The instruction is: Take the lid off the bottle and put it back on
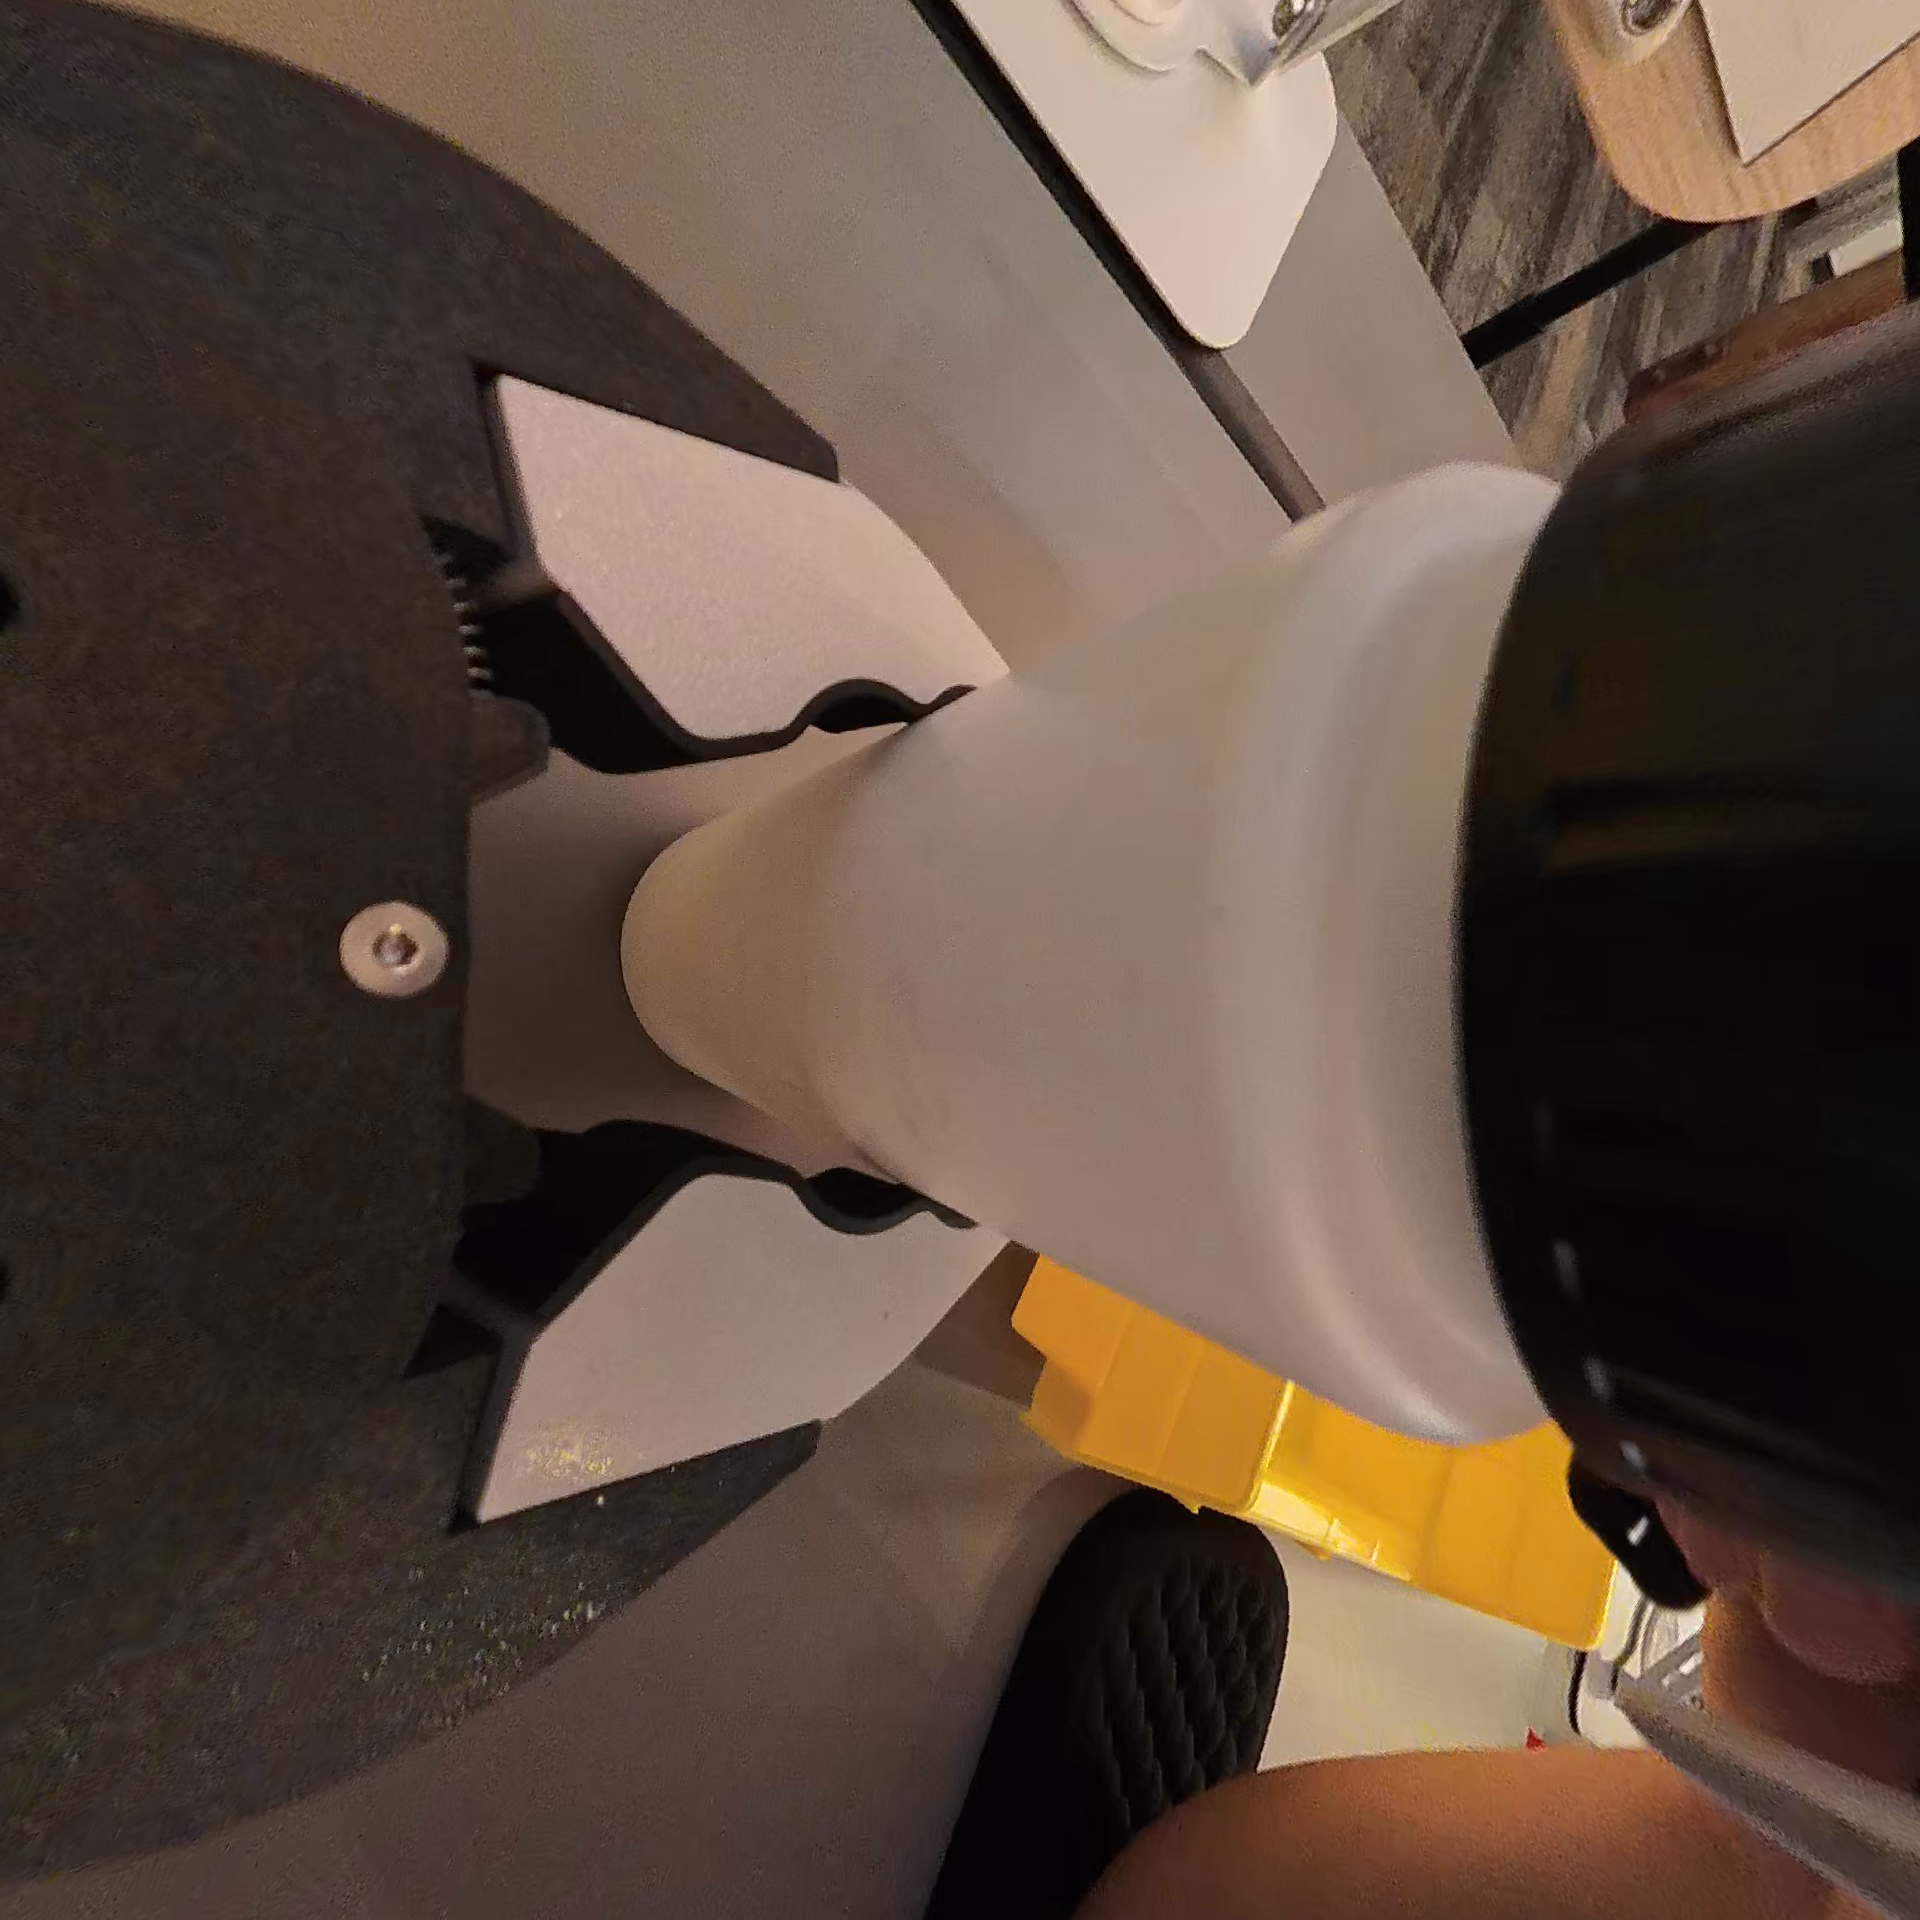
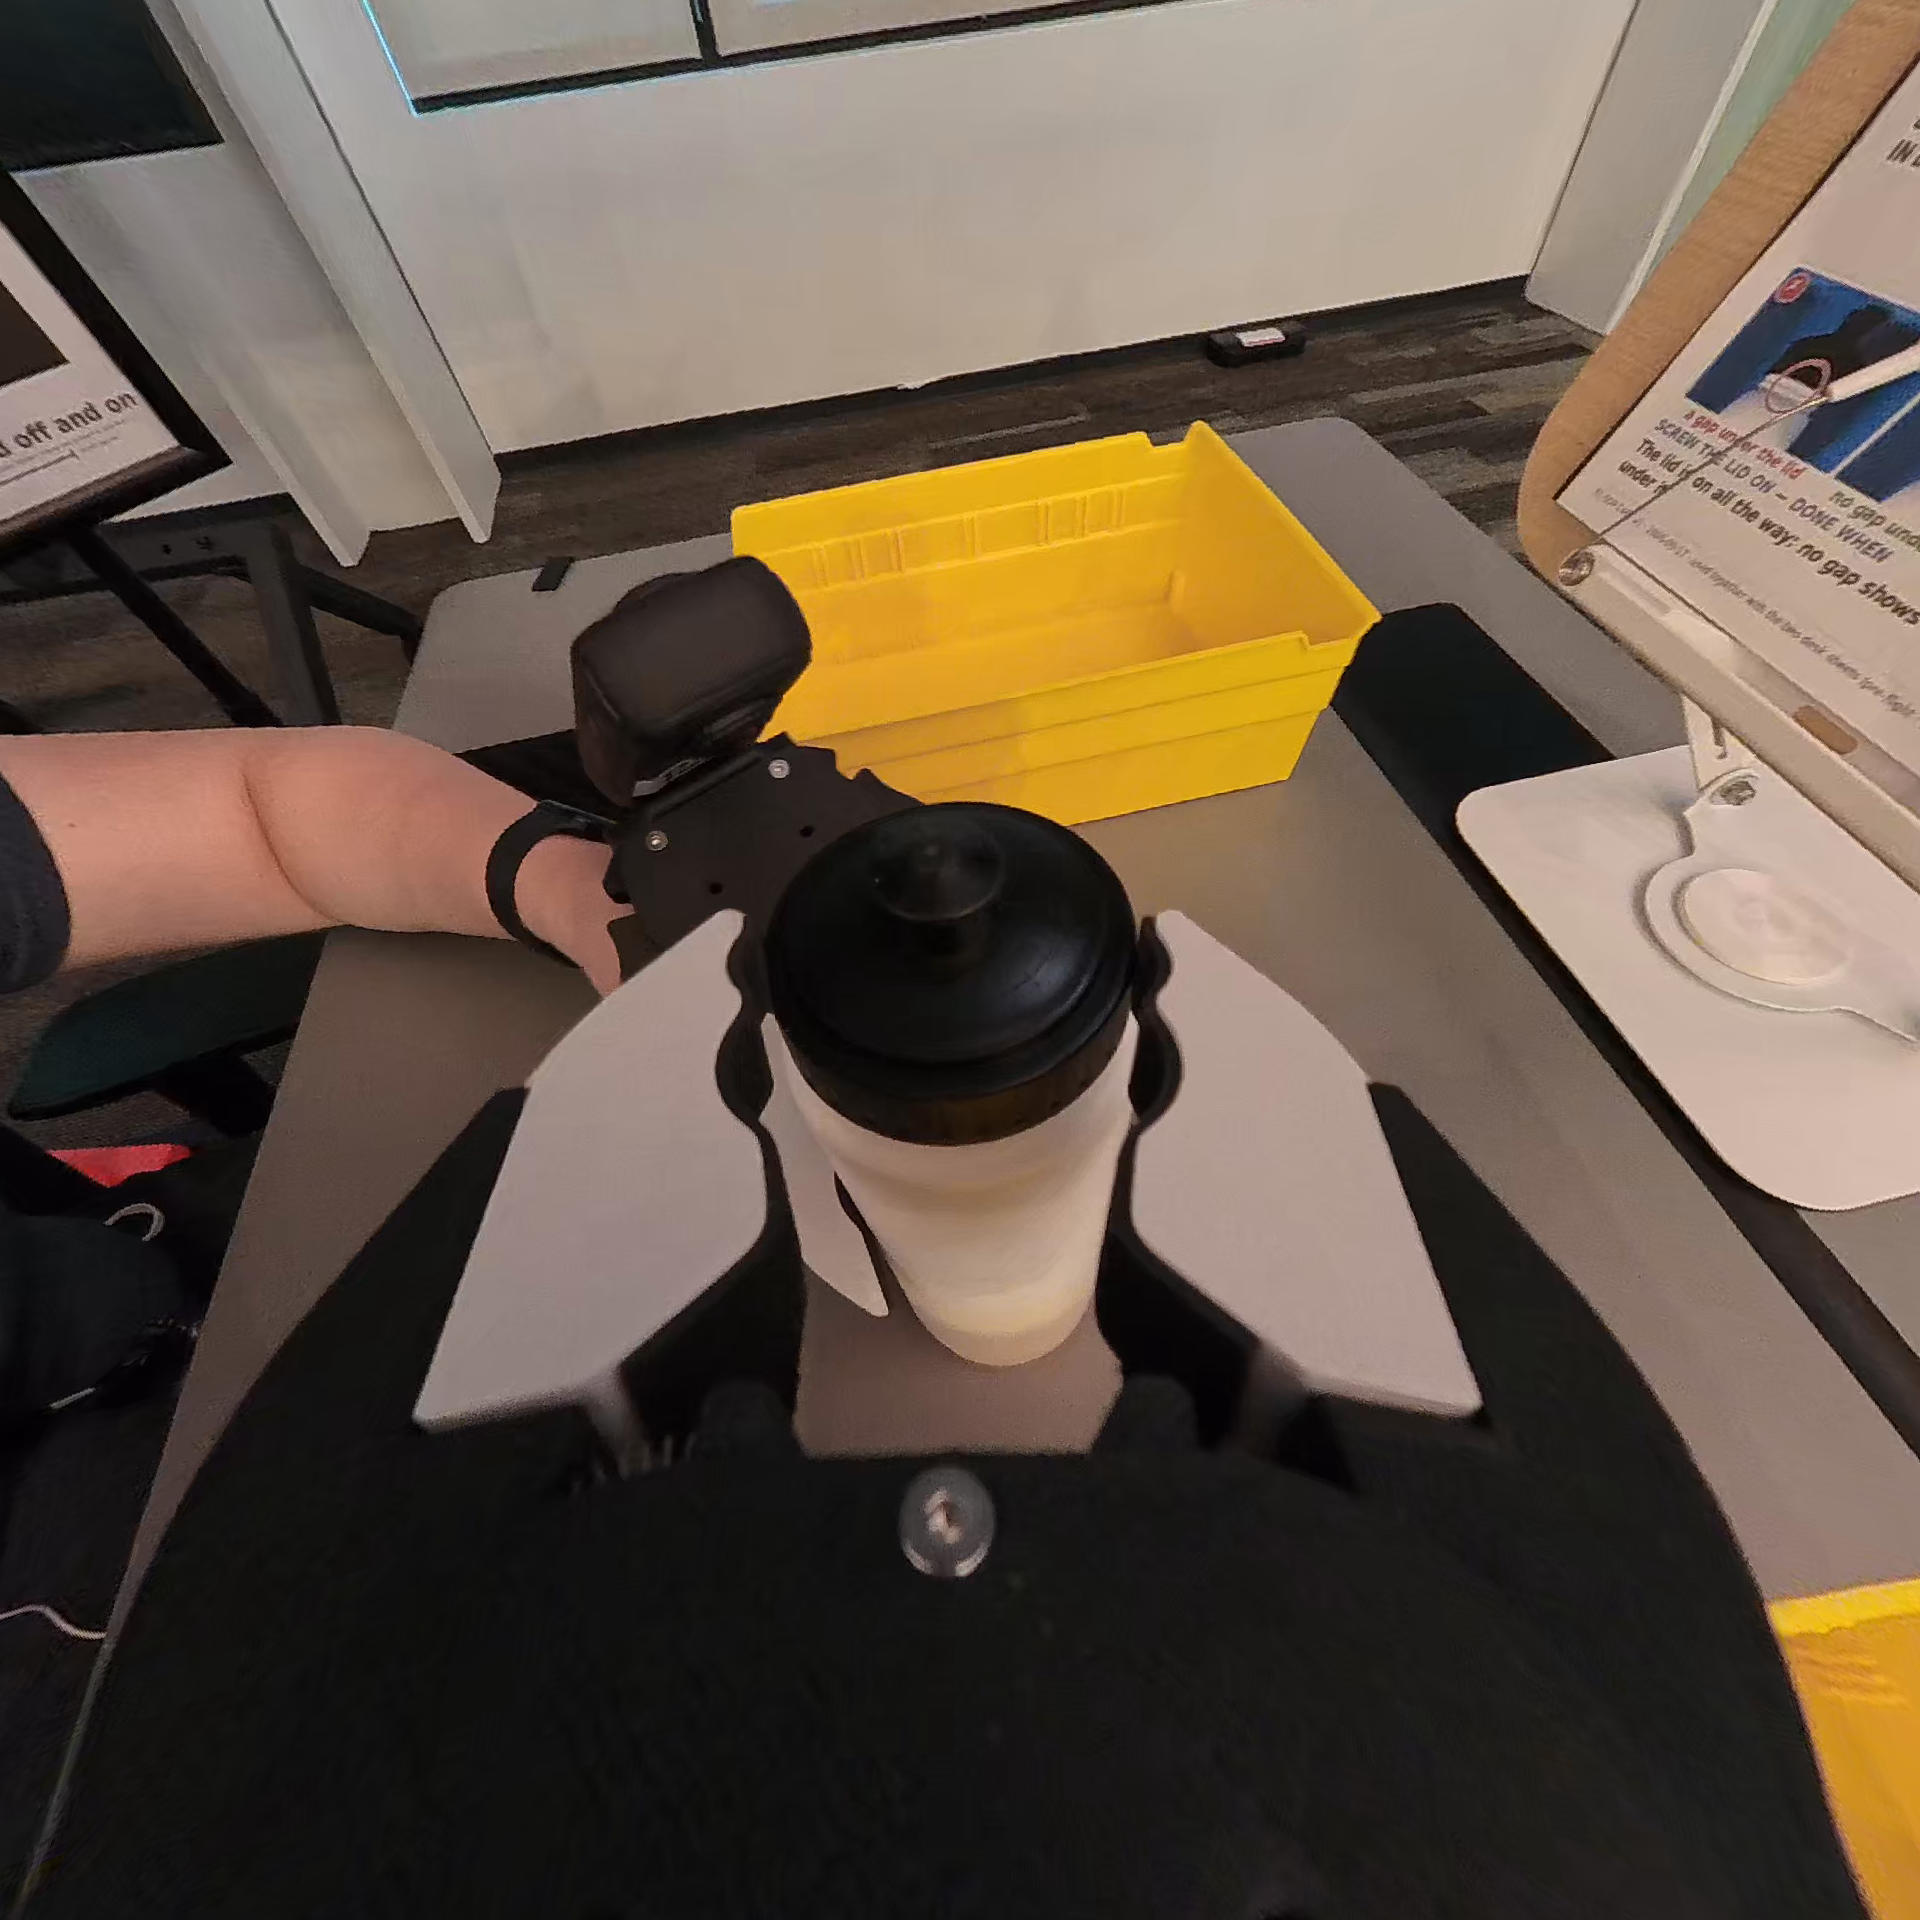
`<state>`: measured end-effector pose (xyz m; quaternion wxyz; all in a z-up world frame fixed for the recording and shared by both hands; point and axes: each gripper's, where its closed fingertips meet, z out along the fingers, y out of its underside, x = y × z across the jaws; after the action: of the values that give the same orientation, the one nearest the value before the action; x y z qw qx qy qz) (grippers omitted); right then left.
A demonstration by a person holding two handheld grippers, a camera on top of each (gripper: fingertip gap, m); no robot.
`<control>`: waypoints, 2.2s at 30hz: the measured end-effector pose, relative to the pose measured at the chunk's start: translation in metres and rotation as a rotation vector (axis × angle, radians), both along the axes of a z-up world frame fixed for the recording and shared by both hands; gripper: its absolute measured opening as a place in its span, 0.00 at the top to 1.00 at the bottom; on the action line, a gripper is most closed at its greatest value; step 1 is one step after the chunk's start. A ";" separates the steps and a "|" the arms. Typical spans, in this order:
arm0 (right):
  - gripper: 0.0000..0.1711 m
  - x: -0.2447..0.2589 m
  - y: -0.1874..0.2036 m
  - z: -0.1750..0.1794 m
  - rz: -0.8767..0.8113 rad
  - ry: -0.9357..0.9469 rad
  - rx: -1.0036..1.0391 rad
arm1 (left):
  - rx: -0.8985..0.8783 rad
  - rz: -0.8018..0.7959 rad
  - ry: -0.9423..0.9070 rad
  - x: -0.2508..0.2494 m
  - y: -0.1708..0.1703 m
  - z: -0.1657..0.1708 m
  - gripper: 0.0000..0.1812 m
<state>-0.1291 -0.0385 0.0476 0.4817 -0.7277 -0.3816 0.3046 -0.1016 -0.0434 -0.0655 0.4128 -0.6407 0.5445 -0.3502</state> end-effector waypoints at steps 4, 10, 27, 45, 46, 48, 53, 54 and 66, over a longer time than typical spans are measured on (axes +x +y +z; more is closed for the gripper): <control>0.60 -0.002 0.007 0.000 -0.106 -0.013 0.006 | -0.003 0.100 0.016 -0.004 0.010 0.000 0.53; 0.60 -0.008 0.022 0.000 -0.346 0.036 0.042 | -0.008 0.206 0.027 -0.013 0.023 0.000 0.53; 0.57 -0.007 0.008 -0.003 -0.022 0.001 0.065 | -0.011 0.031 0.023 -0.004 0.005 0.000 0.53; 0.55 0.040 0.020 0.045 -0.123 0.456 -0.073 | -0.702 -0.234 -0.192 -0.008 -0.028 0.036 0.54; 0.56 0.044 0.021 0.047 -0.114 0.494 -0.088 | -0.705 -0.237 -0.194 -0.008 -0.028 0.036 0.54; 0.56 0.045 0.021 0.046 -0.090 0.521 -0.114 | -0.674 -0.240 -0.175 -0.007 -0.028 0.032 0.54; 0.56 0.022 0.014 0.028 0.015 0.417 -0.139 | -0.510 -0.250 -0.097 -0.006 -0.030 0.020 0.53; 0.55 0.017 0.011 0.025 0.037 0.396 -0.136 | -0.482 -0.247 -0.083 -0.005 -0.030 0.018 0.53; 0.57 -0.005 -0.008 -0.004 0.181 0.063 0.073 | 0.104 -0.033 0.073 -0.007 0.003 0.002 0.53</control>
<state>-0.1342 -0.0463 0.0433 0.4901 -0.6624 -0.4413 0.3553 -0.1084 -0.0407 -0.0635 0.4197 -0.6215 0.5872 -0.3045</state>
